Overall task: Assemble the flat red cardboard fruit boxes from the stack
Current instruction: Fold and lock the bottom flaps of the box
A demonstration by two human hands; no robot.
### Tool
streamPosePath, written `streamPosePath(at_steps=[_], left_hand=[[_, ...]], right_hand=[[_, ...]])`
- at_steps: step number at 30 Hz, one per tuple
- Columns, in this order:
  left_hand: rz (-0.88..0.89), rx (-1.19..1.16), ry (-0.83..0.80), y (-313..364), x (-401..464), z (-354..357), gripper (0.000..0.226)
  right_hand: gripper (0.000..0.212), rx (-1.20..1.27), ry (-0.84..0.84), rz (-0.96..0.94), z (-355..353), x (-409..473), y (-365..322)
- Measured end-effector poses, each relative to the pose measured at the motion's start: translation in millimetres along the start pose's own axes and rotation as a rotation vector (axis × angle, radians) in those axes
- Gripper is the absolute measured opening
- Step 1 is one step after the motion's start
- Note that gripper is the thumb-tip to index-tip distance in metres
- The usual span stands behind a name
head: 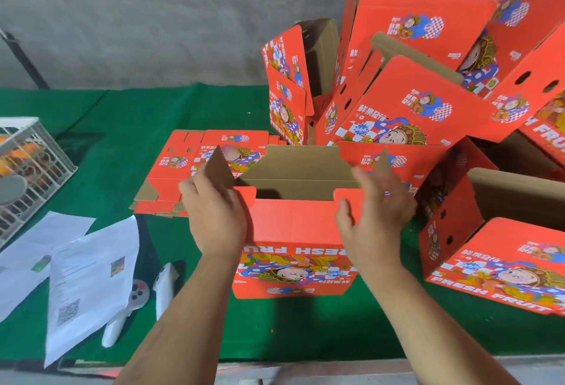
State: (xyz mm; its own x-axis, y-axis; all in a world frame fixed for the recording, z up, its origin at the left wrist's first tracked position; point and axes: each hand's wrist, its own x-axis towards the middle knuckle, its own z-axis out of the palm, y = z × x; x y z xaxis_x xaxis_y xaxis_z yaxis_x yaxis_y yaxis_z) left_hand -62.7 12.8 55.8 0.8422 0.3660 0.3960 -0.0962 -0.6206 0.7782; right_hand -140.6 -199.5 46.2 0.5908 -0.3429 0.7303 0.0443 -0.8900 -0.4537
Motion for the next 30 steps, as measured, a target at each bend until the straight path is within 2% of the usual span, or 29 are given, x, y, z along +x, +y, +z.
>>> streamPosePath(at_steps=[2,4,6,10,13,17,19,22,25,27,30], left_hand=[[0.0,0.016,-0.016,0.2,-0.8,1.4,0.051],[0.005,0.031,-0.033,-1.0,-1.0,2.4,0.055],[0.022,0.055,-0.051,-3.3,-1.4,2.9,0.06],[0.072,0.031,-0.023,-7.8,-2.2,3.6,0.054],[0.201,0.029,-0.043,-8.7,-2.4,2.8,0.044],[0.439,0.165,-0.24,-16.7,-5.0,-2.4,0.03],[0.479,0.331,-0.362,-17.7,-4.0,-3.1,0.041],[0.427,0.556,-0.534,-15.1,3.0,-0.1,0.061],[0.33,0.618,-0.666,-11.9,9.1,6.3,0.056],[0.296,0.644,-0.695,-5.1,11.8,10.4,0.046],[0.219,0.619,-0.682,4.8,18.3,16.3,0.037]], right_hand=[[0.049,-0.04,-0.137,-0.185,5.5,-0.4,-11.5],[0.051,-0.105,-0.459,-0.231,13.4,0.9,-23.0],[0.06,-0.18,-0.71,-0.182,20.8,4.2,-25.8],[0.072,-0.219,-0.94,-0.058,35.4,10.7,-21.2],[0.087,-0.211,-1.078,0.031,41.3,18.6,-18.0],[0.104,-0.24,-0.93,0.08,42.9,18.1,-13.3],[0.105,-0.219,-0.822,0.078,42.2,13.4,-14.8],[0.107,-0.209,-0.56,0.021,34.0,5.5,-23.8],[0.112,-0.216,-0.279,0.051,21.0,-5.0,-25.6],[0.122,-0.231,-0.25,0.109,13.9,-7.3,-21.2],[0.131,-0.233,-0.323,0.134,7.8,-3.9,-15.1]])
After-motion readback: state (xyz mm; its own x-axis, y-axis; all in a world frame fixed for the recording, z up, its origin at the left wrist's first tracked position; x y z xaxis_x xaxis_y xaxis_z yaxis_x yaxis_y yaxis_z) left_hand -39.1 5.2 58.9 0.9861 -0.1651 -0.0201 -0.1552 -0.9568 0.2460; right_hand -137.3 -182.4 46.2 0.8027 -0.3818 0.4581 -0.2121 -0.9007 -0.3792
